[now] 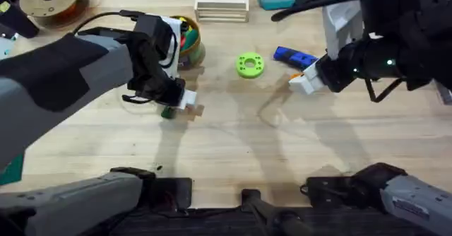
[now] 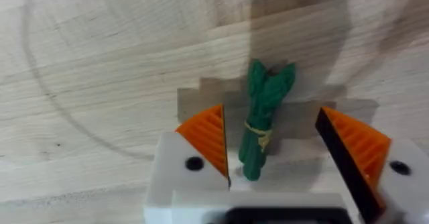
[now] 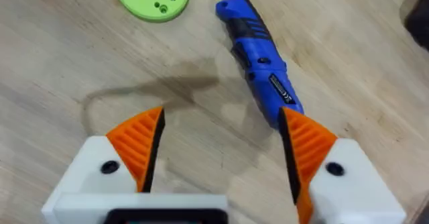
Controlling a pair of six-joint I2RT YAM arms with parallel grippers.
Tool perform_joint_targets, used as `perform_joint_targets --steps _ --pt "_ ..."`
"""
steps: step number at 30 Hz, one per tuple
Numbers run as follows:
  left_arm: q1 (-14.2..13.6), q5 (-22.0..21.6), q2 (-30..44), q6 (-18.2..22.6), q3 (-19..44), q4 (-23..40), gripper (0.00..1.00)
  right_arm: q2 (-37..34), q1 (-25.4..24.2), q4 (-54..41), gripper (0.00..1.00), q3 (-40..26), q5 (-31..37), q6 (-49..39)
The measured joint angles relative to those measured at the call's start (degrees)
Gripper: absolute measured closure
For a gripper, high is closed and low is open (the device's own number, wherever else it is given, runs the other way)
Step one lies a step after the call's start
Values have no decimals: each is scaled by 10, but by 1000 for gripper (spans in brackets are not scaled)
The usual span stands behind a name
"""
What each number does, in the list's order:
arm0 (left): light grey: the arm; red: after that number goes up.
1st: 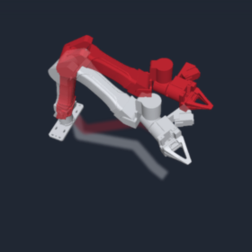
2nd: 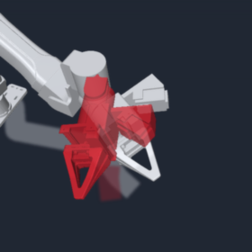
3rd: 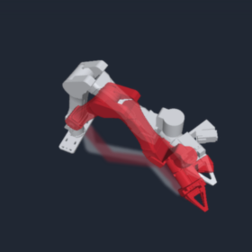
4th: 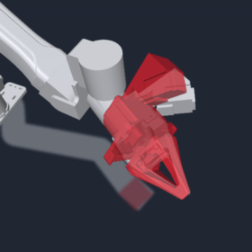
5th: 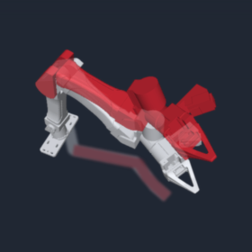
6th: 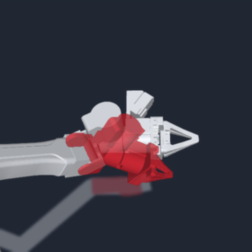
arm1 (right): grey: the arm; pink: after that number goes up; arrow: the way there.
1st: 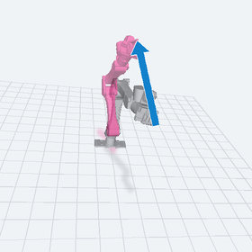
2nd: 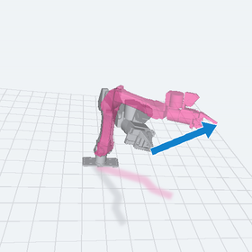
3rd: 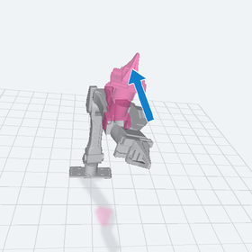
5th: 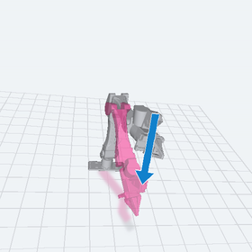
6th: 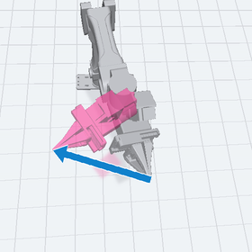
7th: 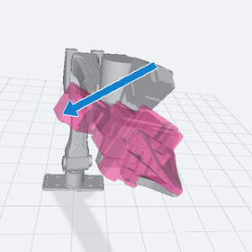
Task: Pick up the gripper from the table and insert it into the empty holder that is missing its gripper. Then pick up a screw, insert it into the mounting hole, and use the screwdriver to tighten it. Finally, clean up the table by picking up the vegetable and placing it into the bucket.
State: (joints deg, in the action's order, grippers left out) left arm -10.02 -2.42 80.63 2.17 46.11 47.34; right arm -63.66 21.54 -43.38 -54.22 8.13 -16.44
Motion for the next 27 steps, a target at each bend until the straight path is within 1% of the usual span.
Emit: perform_joint_targets --steps 3,6,7,9,12,13,17,18,24,27 --pt "0 0 0 0 0 0 184 0 0 -4 58 0 0 0" --pt "0 0 0 0 0 0 239 0 0 -4 57 0 0 0" --pt "0 0 0 0 0 10 249 0 0 -4 57 0 0 0" --pt "0 -2 0 0 0 11 258 0 0 -3 57 0 0 0" --pt "0 -2 1 0 0 11 305 0 0 -2 57 0 0 0" --pt "0 -2 2 -2 0 11 393 0 0 -2 57 0 0 0" --pt "0 -5 28 -4 8 19 917 0 0 -1 57 0 0 0" --pt "0 -5 36 -4 15 22 974 0 0 -1 57 0 0 0" --pt "0 -4 47 -4 24 28 983 0 0 -1 56 0 0 0" --pt "0 -4 51 -4 45 75 983 0 0 -1 56 0 0 0"
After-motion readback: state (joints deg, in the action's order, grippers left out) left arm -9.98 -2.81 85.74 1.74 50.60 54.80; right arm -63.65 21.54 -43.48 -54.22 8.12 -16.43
